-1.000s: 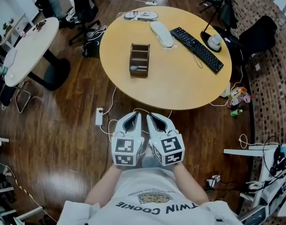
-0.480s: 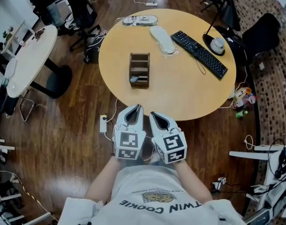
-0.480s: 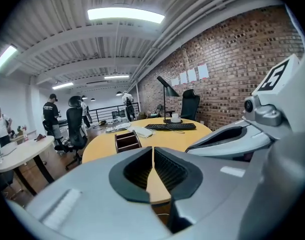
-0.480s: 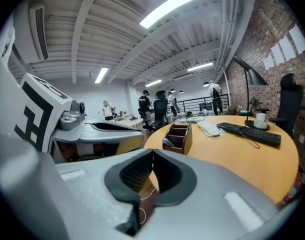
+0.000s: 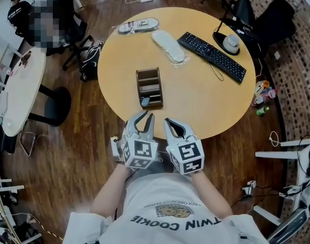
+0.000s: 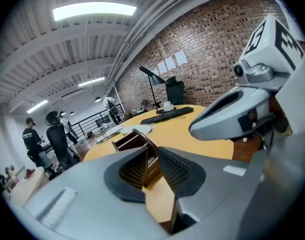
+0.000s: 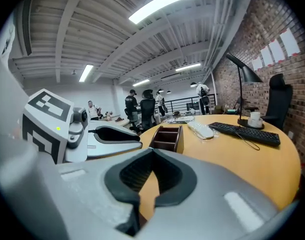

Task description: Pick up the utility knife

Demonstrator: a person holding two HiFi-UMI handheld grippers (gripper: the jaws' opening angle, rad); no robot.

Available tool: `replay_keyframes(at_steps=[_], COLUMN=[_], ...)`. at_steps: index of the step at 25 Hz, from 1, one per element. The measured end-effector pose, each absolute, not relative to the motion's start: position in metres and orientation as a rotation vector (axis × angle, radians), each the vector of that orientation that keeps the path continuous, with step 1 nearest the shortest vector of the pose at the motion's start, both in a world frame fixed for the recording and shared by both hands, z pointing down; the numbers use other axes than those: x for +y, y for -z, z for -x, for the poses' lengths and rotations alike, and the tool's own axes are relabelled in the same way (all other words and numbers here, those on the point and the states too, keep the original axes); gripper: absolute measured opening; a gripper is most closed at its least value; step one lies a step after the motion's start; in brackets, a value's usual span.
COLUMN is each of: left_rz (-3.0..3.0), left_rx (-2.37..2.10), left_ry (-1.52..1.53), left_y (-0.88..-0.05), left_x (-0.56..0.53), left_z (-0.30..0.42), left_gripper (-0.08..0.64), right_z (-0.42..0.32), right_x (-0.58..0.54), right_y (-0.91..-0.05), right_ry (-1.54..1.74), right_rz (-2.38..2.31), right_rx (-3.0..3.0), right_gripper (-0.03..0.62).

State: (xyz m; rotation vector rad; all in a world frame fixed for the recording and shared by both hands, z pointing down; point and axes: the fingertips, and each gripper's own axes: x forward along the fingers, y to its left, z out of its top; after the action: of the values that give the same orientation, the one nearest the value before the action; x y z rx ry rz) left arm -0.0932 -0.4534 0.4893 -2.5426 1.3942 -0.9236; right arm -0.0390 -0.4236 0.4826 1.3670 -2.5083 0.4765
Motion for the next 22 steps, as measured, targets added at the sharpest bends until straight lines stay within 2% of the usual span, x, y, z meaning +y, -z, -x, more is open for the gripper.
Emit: replay_keyframes(at_steps=[6,10,20,22], left_rz=[2.462,2.393,2.282,2.264], left_rx=[1.132,0.964,0.704,0.679], left_ry=[1.102,1.183,1.299,1.300], left_y=[-0.523,-0.540,-0.566,-0.568], left_x=[-0.485,-0.498,-0.512,-0.515], left_z=[0.104,0.104,0.099,0.098], left_gripper=[0.120,0.129,0.127,0.091], right_z=[0.043,0.044,0.046,0.046], right_x=[-0.448,-0.455,-0.467,-0.468], right_y=[-0.493,-0.498,-0.502,-0.503], right_ry=[-0.499,-0.515,-0.543,-0.545], right_rz=[-1.461,-1.516,-1.617,-1.626], right_rx=[-2.449,-2.415,-2.365,-2.359], right_gripper=[0.002,0.002,0.002,0.002])
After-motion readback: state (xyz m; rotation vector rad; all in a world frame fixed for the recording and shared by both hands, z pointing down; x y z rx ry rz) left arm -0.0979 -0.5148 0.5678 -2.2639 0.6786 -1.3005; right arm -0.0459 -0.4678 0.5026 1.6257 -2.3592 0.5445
